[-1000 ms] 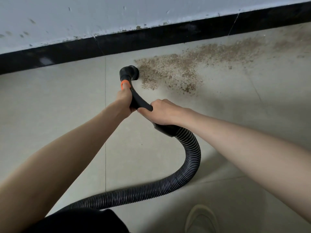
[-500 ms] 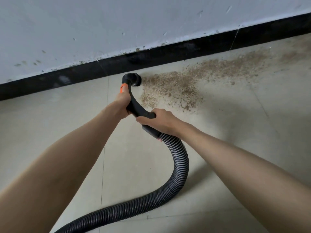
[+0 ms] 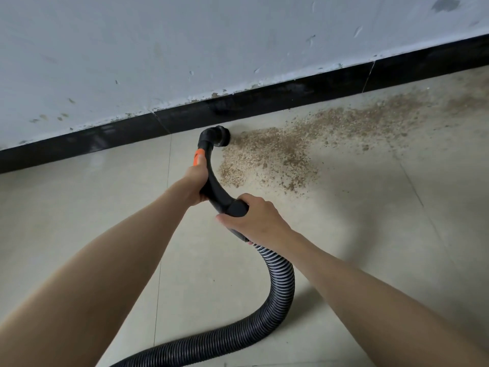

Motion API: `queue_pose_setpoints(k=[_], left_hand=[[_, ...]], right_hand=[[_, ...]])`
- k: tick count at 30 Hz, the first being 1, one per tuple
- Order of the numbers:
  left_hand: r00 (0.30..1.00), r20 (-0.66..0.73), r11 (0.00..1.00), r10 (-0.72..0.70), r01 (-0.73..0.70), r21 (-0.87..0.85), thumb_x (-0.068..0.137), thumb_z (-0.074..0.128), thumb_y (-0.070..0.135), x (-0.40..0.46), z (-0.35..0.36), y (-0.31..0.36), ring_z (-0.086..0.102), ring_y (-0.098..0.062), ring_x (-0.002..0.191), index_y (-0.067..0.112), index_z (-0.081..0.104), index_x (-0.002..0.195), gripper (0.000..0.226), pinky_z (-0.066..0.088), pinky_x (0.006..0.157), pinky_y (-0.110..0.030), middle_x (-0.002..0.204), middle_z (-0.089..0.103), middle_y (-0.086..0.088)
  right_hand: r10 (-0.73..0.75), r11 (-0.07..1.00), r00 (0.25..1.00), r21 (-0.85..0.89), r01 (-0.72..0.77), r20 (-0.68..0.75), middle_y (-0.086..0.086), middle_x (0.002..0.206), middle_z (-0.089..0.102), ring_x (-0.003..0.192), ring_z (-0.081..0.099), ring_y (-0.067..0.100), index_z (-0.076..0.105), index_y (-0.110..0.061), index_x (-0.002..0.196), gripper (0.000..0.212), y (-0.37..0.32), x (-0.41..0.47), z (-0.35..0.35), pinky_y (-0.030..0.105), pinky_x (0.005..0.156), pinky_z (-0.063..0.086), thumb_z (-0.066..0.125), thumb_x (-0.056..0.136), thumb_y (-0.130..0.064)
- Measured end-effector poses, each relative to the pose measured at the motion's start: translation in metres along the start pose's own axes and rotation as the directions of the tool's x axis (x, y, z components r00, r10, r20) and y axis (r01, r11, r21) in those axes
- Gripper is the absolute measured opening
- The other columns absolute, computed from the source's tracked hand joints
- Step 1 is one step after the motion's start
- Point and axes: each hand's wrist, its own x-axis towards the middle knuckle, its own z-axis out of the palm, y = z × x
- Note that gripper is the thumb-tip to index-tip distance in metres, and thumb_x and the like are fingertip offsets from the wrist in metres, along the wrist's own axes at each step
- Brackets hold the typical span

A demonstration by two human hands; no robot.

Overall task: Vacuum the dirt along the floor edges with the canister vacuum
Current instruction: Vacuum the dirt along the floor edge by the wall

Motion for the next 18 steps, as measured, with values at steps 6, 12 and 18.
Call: queue_pose_setpoints(k=[6,12,18], left_hand=[[0.999,0.006,0.999,0.046,-0.047,0.015,0.094,0.033,0.064,0.000,0.023,0.011,0.056,-0.024,0.079,0.005,0.045,0.118,0.065,0.048,0.060,-0.035,0.089,0.054,-0.008],[0.984,0.160,0.996,0.077,-0.068,-0.062,0.090,0.038,0.068,-0.006,0.053,0.012,0.055,-0.021,0.072,0.009,0.045,0.121,0.066,0.048,0.055,-0.031,0.088,0.054,-0.007],[0.944,0.328,0.993,0.030,0.010,-0.121,0.091,0.042,0.064,-0.003,0.062,0.015,0.056,-0.022,0.075,0.010,0.044,0.121,0.062,0.048,0.054,-0.034,0.088,0.053,-0.008]], right_hand=[[0.067,0.990,0.996,0.125,-0.058,-0.066,-0.003,0.063,0.064,0.048,0.062,0.015,0.058,-0.020,0.078,0.033,0.005,0.001,-0.011,0.037,0.057,0.061,0.073,0.072,-0.049],[0.186,0.956,0.977,0.250,-0.156,-0.103,-0.011,0.039,0.047,0.036,0.050,0.014,0.048,-0.014,0.064,0.042,0.016,-0.010,-0.027,0.022,0.041,0.044,0.076,0.075,-0.043],[0.221,0.967,0.963,0.163,-0.196,-0.152,-0.002,0.046,0.054,0.035,0.052,0.014,0.053,-0.011,0.062,0.040,0.007,-0.014,-0.044,0.021,0.041,0.044,0.075,0.080,-0.039]])
